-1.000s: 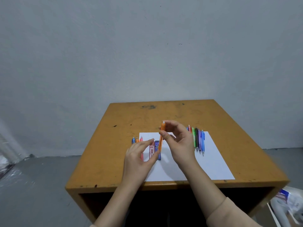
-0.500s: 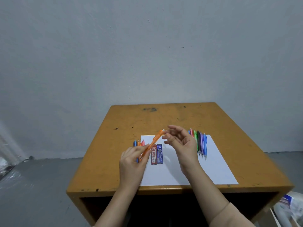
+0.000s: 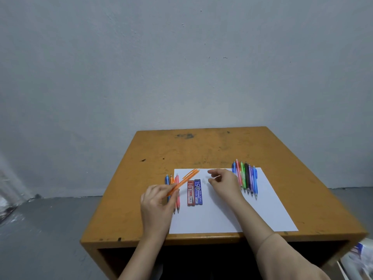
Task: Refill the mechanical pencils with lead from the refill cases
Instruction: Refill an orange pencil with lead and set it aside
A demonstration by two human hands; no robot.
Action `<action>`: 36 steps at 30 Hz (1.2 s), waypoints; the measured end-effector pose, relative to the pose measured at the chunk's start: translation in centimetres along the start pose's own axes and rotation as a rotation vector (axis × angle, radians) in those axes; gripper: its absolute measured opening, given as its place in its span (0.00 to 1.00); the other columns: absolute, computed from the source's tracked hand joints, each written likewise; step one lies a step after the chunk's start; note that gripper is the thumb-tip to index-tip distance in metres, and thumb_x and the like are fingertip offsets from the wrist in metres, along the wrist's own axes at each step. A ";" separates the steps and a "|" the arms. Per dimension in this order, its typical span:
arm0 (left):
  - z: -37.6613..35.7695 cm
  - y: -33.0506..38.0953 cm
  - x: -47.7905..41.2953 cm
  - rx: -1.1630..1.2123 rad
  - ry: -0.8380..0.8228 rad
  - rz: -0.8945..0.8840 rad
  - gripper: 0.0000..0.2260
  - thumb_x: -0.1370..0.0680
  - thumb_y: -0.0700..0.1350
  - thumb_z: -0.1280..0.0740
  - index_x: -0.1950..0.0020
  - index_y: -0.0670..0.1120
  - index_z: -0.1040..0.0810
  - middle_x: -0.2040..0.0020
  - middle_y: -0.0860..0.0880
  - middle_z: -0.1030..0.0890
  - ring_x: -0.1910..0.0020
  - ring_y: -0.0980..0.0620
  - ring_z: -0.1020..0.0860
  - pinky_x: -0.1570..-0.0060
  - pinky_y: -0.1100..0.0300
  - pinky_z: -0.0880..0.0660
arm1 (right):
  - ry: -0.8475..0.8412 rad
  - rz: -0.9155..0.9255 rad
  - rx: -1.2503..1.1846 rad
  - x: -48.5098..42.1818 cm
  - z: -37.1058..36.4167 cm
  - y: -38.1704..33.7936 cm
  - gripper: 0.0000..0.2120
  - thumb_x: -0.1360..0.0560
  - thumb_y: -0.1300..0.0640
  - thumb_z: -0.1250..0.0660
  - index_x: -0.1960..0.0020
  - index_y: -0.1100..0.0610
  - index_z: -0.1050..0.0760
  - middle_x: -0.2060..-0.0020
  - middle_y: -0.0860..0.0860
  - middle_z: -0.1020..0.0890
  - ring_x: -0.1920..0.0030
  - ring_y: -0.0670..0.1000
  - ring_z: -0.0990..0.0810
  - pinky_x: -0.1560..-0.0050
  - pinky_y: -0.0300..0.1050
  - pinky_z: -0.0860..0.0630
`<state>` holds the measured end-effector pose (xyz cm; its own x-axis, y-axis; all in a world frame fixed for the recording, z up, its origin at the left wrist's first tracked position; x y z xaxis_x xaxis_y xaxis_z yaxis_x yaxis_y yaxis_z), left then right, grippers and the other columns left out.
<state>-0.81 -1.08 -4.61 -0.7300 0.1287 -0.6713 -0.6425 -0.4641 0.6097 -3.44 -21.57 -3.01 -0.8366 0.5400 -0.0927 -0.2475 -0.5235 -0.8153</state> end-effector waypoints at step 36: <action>-0.5 -0.3 0.1 -0.143 -0.051 -0.054 0.09 0.33 0.42 0.22 0.54 0.47 0.15 0.59 0.55 0.18 0.56 0.59 0.29 0.57 0.57 0.35 | -0.021 -0.109 -0.576 2.9 2.0 -2.2 0.03 0.27 0.65 0.29 0.55 0.61 0.17 0.65 0.55 0.15 0.64 0.50 0.17 0.60 0.37 0.21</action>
<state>-0.55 -1.30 -5.09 -0.7088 0.1994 -0.6766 -0.6438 -0.5747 0.5051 -6.29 -20.19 -0.28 -0.8322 0.5543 0.0152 -0.0314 -0.0198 -0.9993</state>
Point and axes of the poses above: each hand's wrist, its own x-axis away from the middle knuckle, its own z-axis out of the back of the hand, y = z × x, the point moved 2 cm from there along -x, towards the middle knuckle
